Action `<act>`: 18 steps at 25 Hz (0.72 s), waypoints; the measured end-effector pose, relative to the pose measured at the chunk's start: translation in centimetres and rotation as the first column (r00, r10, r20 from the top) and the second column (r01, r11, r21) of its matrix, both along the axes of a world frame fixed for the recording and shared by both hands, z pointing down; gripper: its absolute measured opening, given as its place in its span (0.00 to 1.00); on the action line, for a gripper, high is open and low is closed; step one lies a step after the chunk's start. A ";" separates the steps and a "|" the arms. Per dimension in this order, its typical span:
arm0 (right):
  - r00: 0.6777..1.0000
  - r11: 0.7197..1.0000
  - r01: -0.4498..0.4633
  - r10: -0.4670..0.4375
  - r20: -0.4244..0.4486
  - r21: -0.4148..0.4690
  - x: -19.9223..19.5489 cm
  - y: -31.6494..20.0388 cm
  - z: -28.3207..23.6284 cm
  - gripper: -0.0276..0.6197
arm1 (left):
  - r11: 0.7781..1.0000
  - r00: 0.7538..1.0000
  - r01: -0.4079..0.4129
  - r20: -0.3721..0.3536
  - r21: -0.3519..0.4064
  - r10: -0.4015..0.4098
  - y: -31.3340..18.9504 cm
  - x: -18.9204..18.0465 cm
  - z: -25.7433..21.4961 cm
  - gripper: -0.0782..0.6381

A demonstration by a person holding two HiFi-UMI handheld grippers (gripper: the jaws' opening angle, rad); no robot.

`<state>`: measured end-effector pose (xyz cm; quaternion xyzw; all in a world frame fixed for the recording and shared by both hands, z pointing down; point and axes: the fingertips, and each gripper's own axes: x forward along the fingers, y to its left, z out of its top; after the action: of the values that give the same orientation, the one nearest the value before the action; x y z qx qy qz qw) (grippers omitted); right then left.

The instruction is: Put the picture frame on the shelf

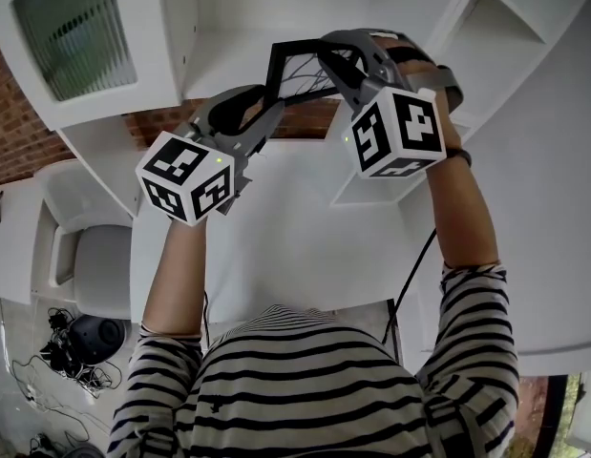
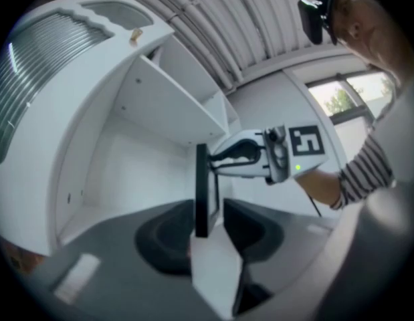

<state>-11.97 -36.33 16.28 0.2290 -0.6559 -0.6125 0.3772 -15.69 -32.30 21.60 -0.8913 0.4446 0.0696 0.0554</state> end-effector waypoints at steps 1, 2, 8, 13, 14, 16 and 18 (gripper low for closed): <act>1.000 1.000 -0.004 0.004 -0.001 0.002 0.0 -0.3 -0.2 0.14 | 1.000 1.000 0.005 0.000 0.002 -0.005 0.0 -0.1 0.0 0.30; 1.000 1.000 -0.009 0.009 -0.002 0.002 0.0 -0.7 -0.4 0.14 | 1.000 1.000 0.009 -0.001 0.003 -0.009 0.0 -0.2 -0.1 0.30; 0.999 0.999 -0.034 0.034 0.003 -0.007 -0.4 -2.9 -0.6 0.14 | 1.000 1.000 0.010 -0.009 0.007 -0.010 -0.4 -0.1 -0.1 0.30; 0.998 0.998 -0.061 0.061 0.002 0.003 -0.7 -4.7 -0.1 0.14 | 1.000 1.000 -0.005 0.015 0.004 0.005 -0.5 1.0 0.8 0.28; 0.998 0.998 -0.070 0.070 0.002 0.005 -0.7 -5.1 0.0 0.14 | 1.000 1.000 -0.010 0.018 0.004 0.010 -0.4 1.3 1.1 0.27; 0.996 0.996 -0.089 0.089 -0.005 0.008 -1.1 -6.1 0.0 0.14 | 1.000 1.000 -0.020 0.023 0.003 0.020 -0.4 1.6 1.2 0.24; 0.995 0.995 -0.102 0.102 -0.020 0.005 -1.9 -7.2 -0.1 0.14 | 1.000 0.999 -0.027 0.025 -0.001 0.027 -0.6 1.4 1.1 0.22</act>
<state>-13.85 -43.54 16.20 0.2569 -0.6381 -0.5961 0.4141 -14.28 -32.92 22.67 -0.8980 0.4318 0.0592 0.0597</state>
